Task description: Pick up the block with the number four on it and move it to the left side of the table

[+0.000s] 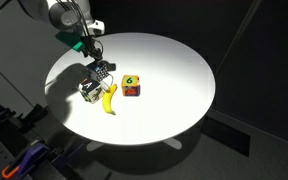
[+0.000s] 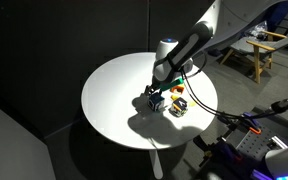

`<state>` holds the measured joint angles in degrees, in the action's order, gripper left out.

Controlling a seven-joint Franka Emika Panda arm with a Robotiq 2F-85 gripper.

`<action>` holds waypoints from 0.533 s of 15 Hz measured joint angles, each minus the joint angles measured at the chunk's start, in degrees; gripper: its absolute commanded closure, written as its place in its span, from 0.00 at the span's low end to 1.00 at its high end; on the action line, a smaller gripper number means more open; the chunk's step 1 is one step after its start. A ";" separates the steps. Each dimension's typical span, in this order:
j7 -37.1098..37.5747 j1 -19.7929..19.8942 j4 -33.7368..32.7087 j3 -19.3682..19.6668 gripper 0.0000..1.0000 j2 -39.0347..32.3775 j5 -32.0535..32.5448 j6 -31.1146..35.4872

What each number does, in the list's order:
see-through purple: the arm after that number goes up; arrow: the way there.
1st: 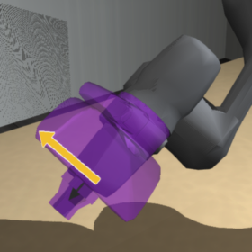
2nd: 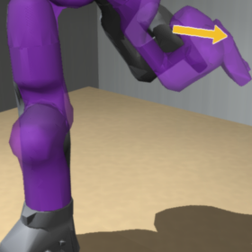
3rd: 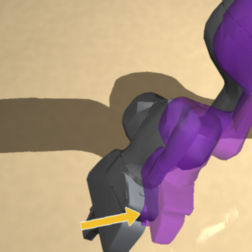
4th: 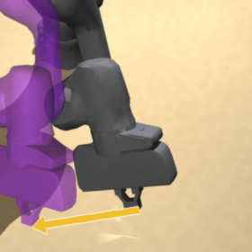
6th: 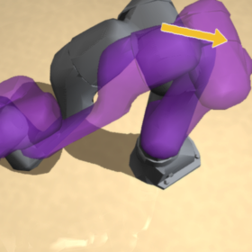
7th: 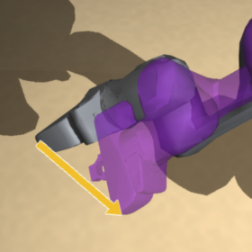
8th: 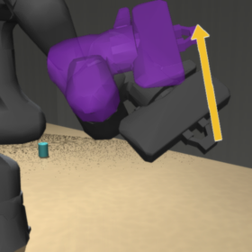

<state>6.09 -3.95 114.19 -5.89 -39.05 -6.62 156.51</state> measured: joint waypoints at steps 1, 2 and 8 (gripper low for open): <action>-0.72 0.00 0.24 -0.01 0.00 0.48 0.16 -0.28; -1.45 0.00 0.55 0.01 0.00 1.06 0.45 -0.76; -2.72 -0.38 4.76 1.23 0.00 6.53 5.50 -5.79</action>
<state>3.37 -4.34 118.95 -4.66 -32.53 -1.12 150.72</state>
